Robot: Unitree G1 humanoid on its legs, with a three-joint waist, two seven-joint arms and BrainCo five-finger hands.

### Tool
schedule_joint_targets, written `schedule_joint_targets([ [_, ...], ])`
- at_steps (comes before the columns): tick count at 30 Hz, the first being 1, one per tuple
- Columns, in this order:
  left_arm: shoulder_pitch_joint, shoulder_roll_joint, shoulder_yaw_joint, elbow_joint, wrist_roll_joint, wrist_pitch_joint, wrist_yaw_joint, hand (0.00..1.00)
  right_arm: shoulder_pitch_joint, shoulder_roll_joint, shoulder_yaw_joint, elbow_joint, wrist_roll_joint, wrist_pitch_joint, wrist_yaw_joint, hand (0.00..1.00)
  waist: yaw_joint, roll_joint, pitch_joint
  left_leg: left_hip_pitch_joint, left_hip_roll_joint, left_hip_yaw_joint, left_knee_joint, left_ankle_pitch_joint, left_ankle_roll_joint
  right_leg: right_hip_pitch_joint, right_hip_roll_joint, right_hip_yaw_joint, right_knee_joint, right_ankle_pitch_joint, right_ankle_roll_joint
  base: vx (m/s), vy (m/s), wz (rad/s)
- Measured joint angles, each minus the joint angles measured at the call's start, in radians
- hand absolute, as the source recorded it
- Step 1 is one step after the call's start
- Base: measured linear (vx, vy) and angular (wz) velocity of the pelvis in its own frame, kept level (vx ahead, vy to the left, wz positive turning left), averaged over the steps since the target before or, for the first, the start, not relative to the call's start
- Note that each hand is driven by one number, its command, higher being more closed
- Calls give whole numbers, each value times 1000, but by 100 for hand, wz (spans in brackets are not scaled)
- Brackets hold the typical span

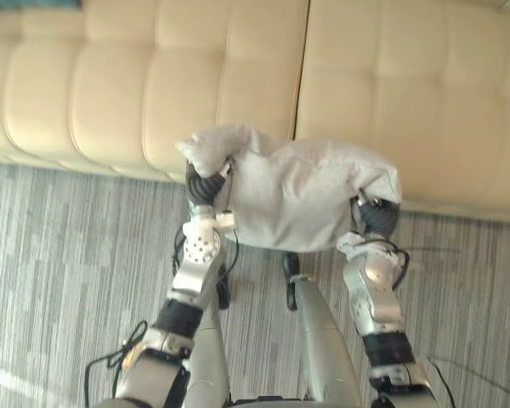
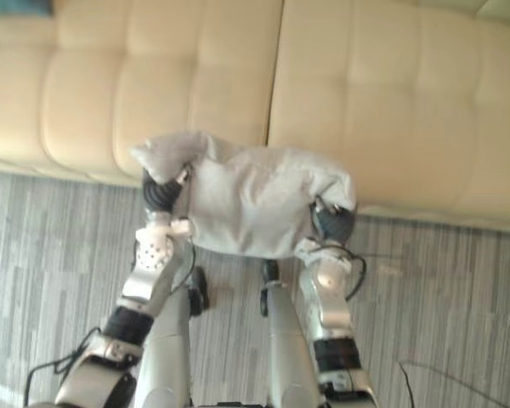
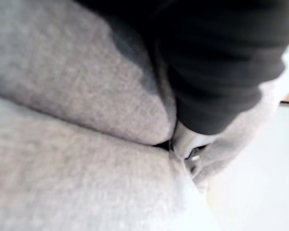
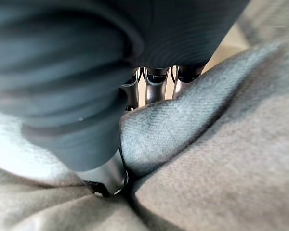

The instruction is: Pick up cushions and gather them together orderly.

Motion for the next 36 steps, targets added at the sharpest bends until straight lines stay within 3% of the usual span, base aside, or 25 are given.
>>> schedule_joint_targets([
  [7,273,3,-3,-158,47,-2,-53,100,294,-8,46,-151,-84,-2,106,100,8,7,-102,210,13,36,-102,-24,-18,202,18,13,-143,11,-7,84,28,-16],
  [12,403,2,-13,-181,47,-3,-97,100,397,-4,48,-168,-119,4,157,100,8,36,-178,309,22,80,-142,-34,-19,294,29,48,-231,44,-2,95,66,-25],
  [17,422,2,-14,-189,44,-2,-116,100,401,0,48,-168,-119,5,161,100,9,35,-182,339,24,86,-133,-56,-13,311,33,57,-221,48,-1,26,33,-18],
  [20,438,2,-14,-189,42,0,-120,100,400,0,49,-159,-123,6,161,100,12,32,-181,358,26,95,-93,-117,-14,282,33,52,-114,26,8,-20,33,-27],
  [22,450,6,-14,-189,42,2,-120,100,398,0,50,-138,-129,5,161,100,18,28,-179,401,28,115,-97,-132,-5,244,13,-27,-7,32,4,-14,-12,-36],
  [23,457,17,-20,-183,42,2,-120,100,387,2,52,-90,-129,5,161,100,18,29,-181,432,32,116,-113,-130,6,233,-13,-92,46,38,-18,20,-52,-21],
  [25,460,42,-34,-174,42,2,-120,100,376,-1,53,-24,-129,7,161,100,5,14,-191,461,29,115,-146,-129,7,221,-52,-167,64,4,-46,108,-130,7],
  [27,460,65,-38,-167,42,1,-120,100,364,-12,67,18,-129,11,161,100,2,-2,-200,468,28,94,-175,-131,3,199,-60,-175,-18,3,-42,179,-195,11],
  [28,460,85,-38,-144,42,1,-120,100,345,-27,79,52,-130,18,162,100,-6,-14,-208,482,24,77,-206,-133,-12,204,-72,-174,-167,36,-31,220,-230,16],
  [29,458,89,-40,-117,42,2,-120,100,328,-44,80,79,-134,21,162,100,-15,-21,-214,501,19,41,-229,-126,-58,239,-73,-205,-242,148,-38,246,-223,8],
  [31,458,81,-54,-83,42,8,-120,100,301,-76,79,101,-141,33,162,100,-6,21,-213,534,28,-12,-285,-111,-71,246,-26,-214,-240,125,-66,285,-140,-21],
  [33,455,78,-64,-66,42,9,-122,100,295,-84,72,102,-140,34,162,100,-10,34,-214,572,46,-25,-329,-77,-100,231,-2,-221,-174,79,-95,362,-178,-17],
  [36,450,55,-70,-56,41,9,-123,100,314,-86,71,71,-140,39,162,100,-17,54,-218,470,122,-105,-29,-58,-96,305,60,-263,-186,20,-129,362,-186,5],
])
